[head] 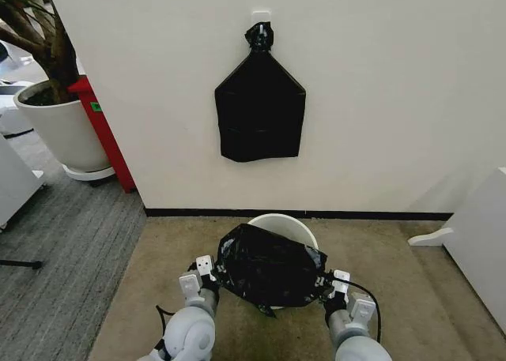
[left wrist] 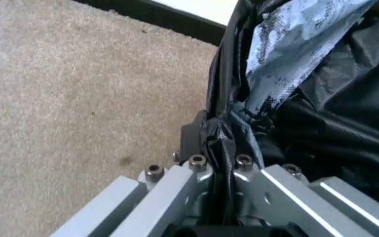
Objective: Place the garbage bag over the trash bin.
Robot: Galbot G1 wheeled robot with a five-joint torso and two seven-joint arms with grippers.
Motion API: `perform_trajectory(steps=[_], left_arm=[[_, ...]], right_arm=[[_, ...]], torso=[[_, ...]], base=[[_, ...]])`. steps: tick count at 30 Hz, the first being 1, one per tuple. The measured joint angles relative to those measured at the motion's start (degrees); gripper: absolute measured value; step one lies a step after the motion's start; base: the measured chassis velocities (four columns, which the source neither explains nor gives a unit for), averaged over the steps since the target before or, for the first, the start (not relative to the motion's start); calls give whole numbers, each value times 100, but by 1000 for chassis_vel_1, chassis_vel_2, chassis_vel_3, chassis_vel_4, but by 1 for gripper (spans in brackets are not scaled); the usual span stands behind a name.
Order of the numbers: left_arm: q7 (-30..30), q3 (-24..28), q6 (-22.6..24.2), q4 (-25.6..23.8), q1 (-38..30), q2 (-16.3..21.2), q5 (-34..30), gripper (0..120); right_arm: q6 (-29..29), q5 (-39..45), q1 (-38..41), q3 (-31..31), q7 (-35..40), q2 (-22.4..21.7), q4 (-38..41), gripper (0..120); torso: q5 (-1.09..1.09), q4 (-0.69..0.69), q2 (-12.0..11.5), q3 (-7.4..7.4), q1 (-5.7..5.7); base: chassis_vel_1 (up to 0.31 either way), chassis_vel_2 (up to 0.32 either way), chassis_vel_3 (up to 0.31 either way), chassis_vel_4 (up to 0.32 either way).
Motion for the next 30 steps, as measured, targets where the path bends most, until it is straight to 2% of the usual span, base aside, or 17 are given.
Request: perform_trajectory(steps=[4, 19, 30], left_arm=[[70, 93, -82, 307, -217, -30, 64, 0], [-1, 173, 132, 578, -551, 64, -99, 0], [373, 249, -170, 740, -593, 84, 94, 0]], right_arm=[[15, -10, 88, 26, -20, 77, -169, 0], [-25, 130, 290, 159, 7, 85, -626, 0], [-21, 75, 315, 149, -21, 62, -671, 0]], torso=[[0, 0, 0, 0, 0], [0, 0, 1, 0, 0], [0, 0, 1, 0, 0]], base=[[0, 0, 0, 0], [0, 0, 0, 0], [0, 0, 0, 0]])
